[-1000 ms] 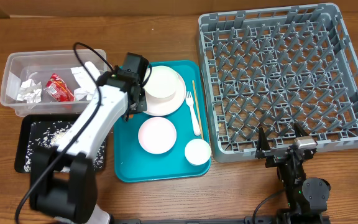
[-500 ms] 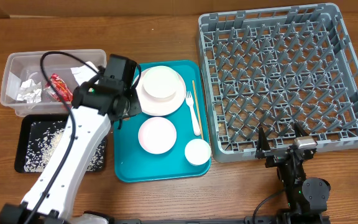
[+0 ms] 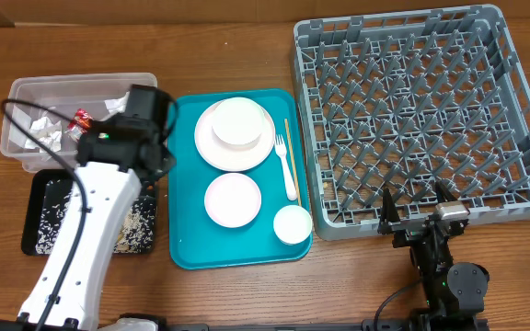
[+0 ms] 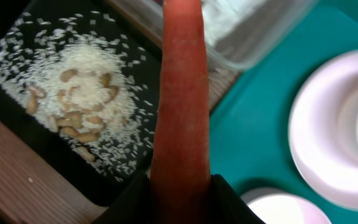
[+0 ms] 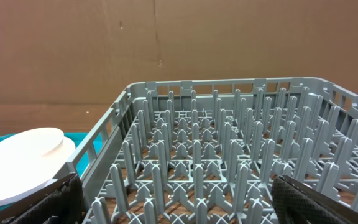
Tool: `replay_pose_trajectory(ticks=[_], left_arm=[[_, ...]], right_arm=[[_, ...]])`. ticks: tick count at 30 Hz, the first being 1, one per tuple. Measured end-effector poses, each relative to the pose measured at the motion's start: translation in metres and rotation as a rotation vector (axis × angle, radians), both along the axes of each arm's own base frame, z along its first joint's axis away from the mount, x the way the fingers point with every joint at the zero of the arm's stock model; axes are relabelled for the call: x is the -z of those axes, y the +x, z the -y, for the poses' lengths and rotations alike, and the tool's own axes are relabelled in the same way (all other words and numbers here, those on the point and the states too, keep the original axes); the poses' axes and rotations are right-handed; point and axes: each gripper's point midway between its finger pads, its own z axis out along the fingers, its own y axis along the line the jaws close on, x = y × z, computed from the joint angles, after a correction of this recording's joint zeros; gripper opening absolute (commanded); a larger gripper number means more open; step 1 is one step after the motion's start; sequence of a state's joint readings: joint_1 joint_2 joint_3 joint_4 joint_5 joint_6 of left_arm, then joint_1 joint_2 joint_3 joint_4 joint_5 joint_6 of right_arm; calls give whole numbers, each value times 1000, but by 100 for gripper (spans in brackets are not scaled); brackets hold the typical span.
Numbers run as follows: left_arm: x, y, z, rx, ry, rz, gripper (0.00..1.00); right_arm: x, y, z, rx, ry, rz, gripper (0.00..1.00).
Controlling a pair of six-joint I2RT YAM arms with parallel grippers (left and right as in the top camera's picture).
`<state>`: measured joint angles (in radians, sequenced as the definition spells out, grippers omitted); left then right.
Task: Sort waste into correct bins and load items into the dishwasher
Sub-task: 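Carry the orange carrot with the left gripper onto the black tray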
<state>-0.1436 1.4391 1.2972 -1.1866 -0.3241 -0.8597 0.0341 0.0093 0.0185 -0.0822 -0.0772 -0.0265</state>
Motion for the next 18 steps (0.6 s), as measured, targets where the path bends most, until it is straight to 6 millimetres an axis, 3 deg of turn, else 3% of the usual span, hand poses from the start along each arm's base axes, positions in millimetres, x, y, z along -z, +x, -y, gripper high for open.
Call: replay_pose_trajectory(ticks=[12,18], left_arm=[[0,-17,-99,-354,16,22,4],[29,-32,-129,-471,-6,18,4]], right_arm=[[0,0,0,0,0,0,100],[0,0,0,0,0,0,100]])
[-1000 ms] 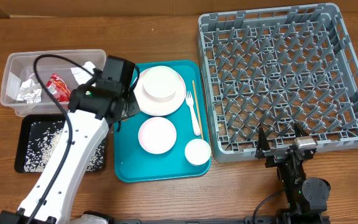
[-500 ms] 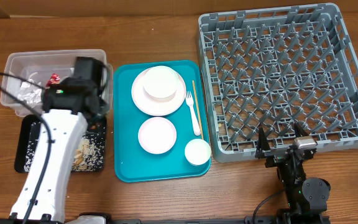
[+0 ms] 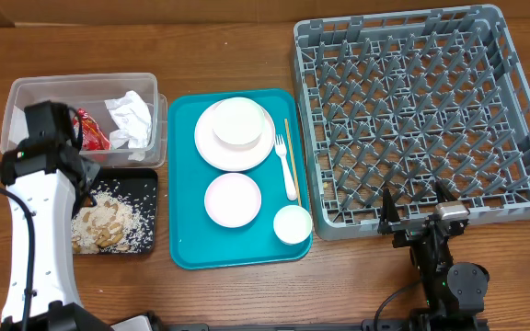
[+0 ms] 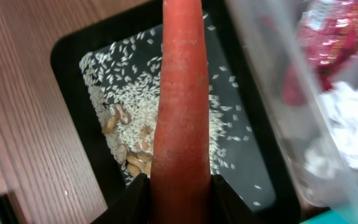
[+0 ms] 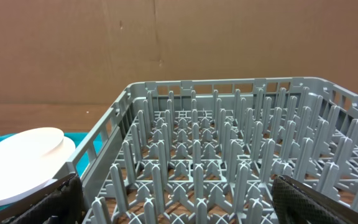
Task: Sort waste into correct bins and load items into the dishwasher
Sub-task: 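Carry the orange carrot with the left gripper onto the black tray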
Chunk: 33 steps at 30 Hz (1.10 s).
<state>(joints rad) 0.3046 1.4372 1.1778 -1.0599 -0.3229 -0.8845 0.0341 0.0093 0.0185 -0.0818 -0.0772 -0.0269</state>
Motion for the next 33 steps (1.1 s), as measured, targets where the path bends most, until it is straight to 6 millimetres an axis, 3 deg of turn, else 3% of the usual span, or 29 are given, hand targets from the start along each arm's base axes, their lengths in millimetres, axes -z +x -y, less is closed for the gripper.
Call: replay_pose_trajectory(ticks=[6,12,25,33], left_arm=[[47,-8,0,-34,-78,20,4],[79,0,10,-22,-151,102,4],[108,-5,22,-72,-217,147,11],[110,-4,23,-88,-226,161,17]], right_arm=[[0,0,0,0,0,0,100],[0,0,0,0,0,0,100],[0,0,0,0,0,0,100],[0,0,0,0,0,0,100]])
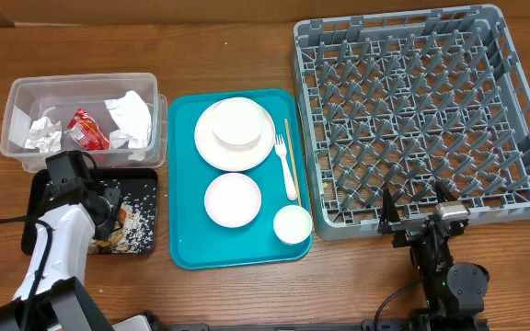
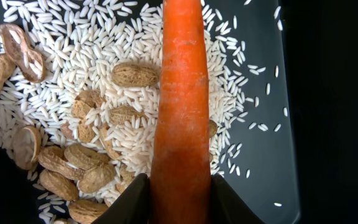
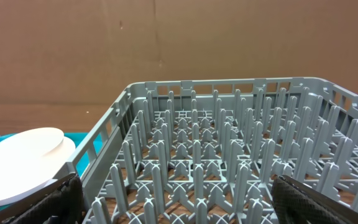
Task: Sort waste into correct bins and load items into the dishwasher
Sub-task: 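Carry the orange carrot with the left gripper onto the black tray, then release the carrot and move the left gripper over the pink bowl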
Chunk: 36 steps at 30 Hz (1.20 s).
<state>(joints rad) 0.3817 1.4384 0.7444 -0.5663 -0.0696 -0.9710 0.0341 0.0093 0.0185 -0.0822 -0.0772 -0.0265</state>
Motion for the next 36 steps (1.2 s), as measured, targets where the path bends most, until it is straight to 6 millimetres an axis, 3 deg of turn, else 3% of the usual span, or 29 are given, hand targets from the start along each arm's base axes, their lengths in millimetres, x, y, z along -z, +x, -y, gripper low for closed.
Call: replay_pose_trajectory(ticks=[11,14,15,22,26,28,31,36], left_arm=[[-5,15,-5,-1,18,65,23],[-6,15,-4,-1,17,66,33],[-6,15,-4,0,16,66,43],[-7,18,-4,-12,10,82,43],[-7,22,-1,-5,-8,100,53],[-8,25,2,9,-24,113,46],[-9,29,12,78,-64,131,26],[-27,50,34,254,-145,216,32]], right_arm=[[0,0,0,0,0,0,100],[0,0,0,0,0,0,100],[0,0,0,0,-1,0,100],[0,0,0,0,0,0,100],[0,0,0,0,0,0,100],[0,0,0,0,0,0,100],[0,0,0,0,0,0,100],[0,0,0,0,0,0,100]])
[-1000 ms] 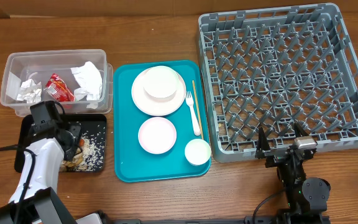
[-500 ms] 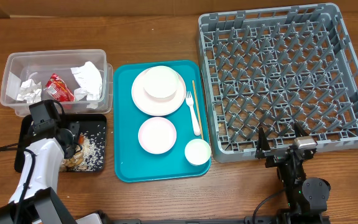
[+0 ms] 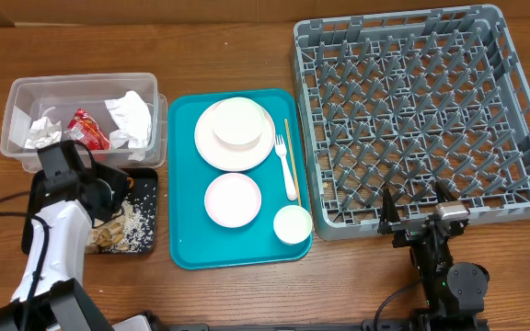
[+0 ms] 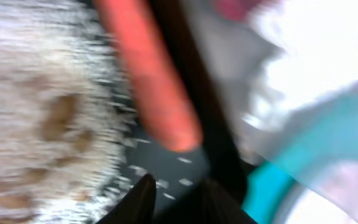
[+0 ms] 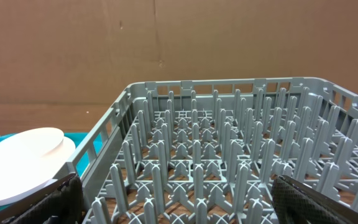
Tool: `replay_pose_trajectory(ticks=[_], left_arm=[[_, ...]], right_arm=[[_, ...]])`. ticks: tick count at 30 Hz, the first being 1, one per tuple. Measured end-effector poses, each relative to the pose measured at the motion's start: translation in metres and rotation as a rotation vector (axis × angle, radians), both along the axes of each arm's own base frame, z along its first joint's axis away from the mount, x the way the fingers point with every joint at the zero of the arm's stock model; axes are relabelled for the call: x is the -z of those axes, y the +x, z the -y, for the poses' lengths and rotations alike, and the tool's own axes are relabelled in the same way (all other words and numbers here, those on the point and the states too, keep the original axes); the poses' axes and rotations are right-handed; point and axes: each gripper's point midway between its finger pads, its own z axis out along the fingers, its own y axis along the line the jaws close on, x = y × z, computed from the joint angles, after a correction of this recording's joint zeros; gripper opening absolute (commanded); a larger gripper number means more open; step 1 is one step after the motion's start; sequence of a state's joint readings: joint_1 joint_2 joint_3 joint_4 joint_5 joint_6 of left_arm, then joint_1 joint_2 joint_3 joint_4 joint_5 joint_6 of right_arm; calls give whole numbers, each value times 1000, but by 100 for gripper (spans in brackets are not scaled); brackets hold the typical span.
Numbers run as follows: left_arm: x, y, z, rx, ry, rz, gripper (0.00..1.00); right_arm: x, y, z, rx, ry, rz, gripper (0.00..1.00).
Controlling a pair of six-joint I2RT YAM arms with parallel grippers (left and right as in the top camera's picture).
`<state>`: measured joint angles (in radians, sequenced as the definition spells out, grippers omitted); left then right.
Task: Sort waste into correct bins and load items into the dishwasher
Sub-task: 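Release the carrot and move the left gripper over the pink bowl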
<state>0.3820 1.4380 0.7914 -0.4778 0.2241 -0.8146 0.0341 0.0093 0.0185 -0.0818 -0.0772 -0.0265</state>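
Note:
An orange carrot (image 4: pixel 145 74) lies in the black tray (image 3: pixel 37 198) of rice and peanuts, near its right wall. The left wrist view is blurred. My left gripper (image 4: pixel 182 194) is open just behind the carrot's tip, with only tray floor between its fingers; overhead it sits over the tray's upper right part (image 3: pixel 109 191). On the teal tray (image 3: pixel 187 248) are a large white plate with a bowl on it (image 3: pixel 235 133), a small plate (image 3: pixel 232 199), a small bowl (image 3: pixel 293 223), a white fork (image 3: pixel 286 167) and a chopstick (image 3: pixel 292 152). My right gripper (image 5: pixel 179 202) rests open at the front edge of the grey dish rack (image 3: pixel 523 110).
A clear plastic bin (image 3: pixel 17 92) behind the black tray holds crumpled paper (image 3: pixel 131 118) and a red wrapper (image 3: pixel 88 131). The teal tray stands between the bins and the rack. Bare wooden table lies along the front edge.
My left gripper has let go of the carrot, which now lies in the black tray. The gripper has opened and swung toward the tray's right side. The right arm has not moved.
My left gripper held the carrot over the gap between the teal tray and the bins. Then it carried it above the black tray, then low over the rice and peanuts. Now the carrot lies in that tray, released.

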Motion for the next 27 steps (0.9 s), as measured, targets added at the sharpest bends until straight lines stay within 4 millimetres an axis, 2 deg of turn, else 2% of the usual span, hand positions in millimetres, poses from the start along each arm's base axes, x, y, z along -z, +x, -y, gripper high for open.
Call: replay_pose_trajectory(ticks=[4,7,11,16,23,27], left_arm=[[-14,2,21,113,-79,29,23],[-26,2,35,187,-112,57,20],[-43,4,54,300,-110,102,21],[-58,6,89,462,-83,153,21],[-67,2,136,638,-38,128,21],[-86,0,155,716,58,92,22]], right_arm=[[0,0,0,0,0,0,100],[0,0,0,0,0,0,100],[0,0,0,0,0,0,100],[0,0,0,0,0,0,100],[0,0,0,0,0,-1,100],[0,0,0,0,0,0,100]])
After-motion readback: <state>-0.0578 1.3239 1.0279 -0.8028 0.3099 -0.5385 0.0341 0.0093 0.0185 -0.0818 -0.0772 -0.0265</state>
